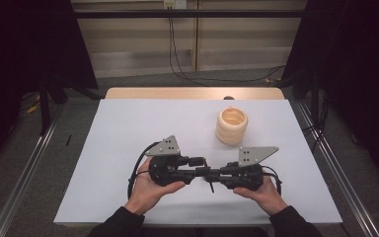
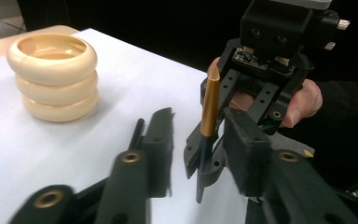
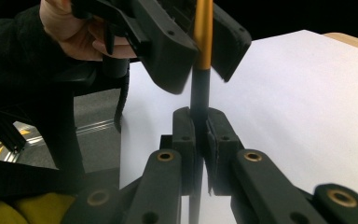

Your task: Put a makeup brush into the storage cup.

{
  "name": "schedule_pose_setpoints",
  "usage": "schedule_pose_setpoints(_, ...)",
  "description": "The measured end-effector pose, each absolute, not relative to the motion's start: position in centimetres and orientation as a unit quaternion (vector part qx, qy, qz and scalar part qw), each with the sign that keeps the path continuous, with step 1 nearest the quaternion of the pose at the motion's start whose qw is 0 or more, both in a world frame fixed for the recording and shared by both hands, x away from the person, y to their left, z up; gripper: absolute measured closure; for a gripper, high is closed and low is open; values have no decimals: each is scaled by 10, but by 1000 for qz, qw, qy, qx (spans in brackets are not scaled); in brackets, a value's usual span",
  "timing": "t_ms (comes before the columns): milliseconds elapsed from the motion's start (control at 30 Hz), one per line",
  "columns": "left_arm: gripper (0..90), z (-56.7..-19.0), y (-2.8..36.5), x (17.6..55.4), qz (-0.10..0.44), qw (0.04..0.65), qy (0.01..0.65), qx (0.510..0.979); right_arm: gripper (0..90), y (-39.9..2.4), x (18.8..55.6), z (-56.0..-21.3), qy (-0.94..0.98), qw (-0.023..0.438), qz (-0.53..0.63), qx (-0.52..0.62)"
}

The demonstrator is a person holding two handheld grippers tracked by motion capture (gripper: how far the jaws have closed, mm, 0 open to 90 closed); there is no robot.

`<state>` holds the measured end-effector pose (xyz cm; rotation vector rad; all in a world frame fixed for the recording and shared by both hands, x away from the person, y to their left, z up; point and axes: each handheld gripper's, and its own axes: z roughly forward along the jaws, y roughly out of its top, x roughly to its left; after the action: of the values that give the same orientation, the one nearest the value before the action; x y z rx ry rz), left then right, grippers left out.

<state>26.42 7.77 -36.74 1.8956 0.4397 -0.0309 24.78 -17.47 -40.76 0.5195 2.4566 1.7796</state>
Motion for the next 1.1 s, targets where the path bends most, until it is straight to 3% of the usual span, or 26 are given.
schedule_pose_setpoints(200,292,-368,77,264,6,570,199,797,835,-175,248,-408,797,32,579,170)
schedule_pose_setpoints(433,62,-370,79,265,27,584,217,781,835,-176,248,-407,795,37,580,176)
schedule_pose_setpoints(600,15,-371,83,267,30,590,221,776,835,-176,248,-407,794,40,579,178)
schedule_pose_setpoints(1100,14,-384,114,264,81,595,245,761,835,-185,251,-405,784,58,584,201)
